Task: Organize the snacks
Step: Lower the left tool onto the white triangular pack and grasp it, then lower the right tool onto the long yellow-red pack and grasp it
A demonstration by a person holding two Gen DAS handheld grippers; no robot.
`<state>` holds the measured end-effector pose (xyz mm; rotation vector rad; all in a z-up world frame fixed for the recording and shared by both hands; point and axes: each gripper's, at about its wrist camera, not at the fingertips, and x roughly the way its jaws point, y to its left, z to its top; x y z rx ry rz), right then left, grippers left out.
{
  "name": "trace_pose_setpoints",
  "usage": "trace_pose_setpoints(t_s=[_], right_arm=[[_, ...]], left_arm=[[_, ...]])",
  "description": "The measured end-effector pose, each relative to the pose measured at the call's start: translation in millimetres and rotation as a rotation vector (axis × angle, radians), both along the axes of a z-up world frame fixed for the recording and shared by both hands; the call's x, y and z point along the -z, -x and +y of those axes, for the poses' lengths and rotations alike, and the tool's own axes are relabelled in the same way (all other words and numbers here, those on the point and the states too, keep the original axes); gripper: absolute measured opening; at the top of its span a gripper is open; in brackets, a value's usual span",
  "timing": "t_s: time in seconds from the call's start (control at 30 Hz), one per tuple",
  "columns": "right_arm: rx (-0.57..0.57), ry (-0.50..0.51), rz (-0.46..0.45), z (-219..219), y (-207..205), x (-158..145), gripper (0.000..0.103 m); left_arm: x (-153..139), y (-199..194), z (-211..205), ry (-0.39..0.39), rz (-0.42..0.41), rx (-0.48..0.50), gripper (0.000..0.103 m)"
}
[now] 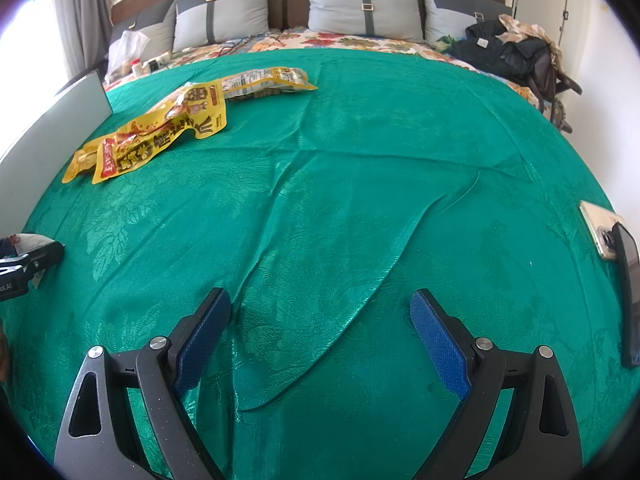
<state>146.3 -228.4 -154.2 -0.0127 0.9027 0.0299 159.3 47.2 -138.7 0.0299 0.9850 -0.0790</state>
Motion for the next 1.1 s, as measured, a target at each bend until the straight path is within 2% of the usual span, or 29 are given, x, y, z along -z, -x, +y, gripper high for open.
trace_pose_setpoints(t_s=[0.3, 0.97, 1.03, 1.1], right_arm=[[0.0, 0.0, 0.0, 0.0, 0.4, -0.3, 0.094], [0.002, 0.004, 0.0, 0.8, 0.7, -0.9, 0.094], [0.017, 0.008, 0.028, 2.0, -6.1, -1.9, 0.093], [0.02, -0.007, 0.094, 9.4, -22.1, -4.7, 0.093]], left_arm=[[1.5, 3.9, 1.4, 0.001, -0.032, -0.02, 0.103], [1.2, 3.1, 0.8, 0.003, -0.032, -0.02, 0.103], [1.2, 3.1, 0.9, 0.003, -0.032, -0.02, 0.103], [1.2, 3.1, 0.7, 0.003, -0.032, -0.02, 0.103]])
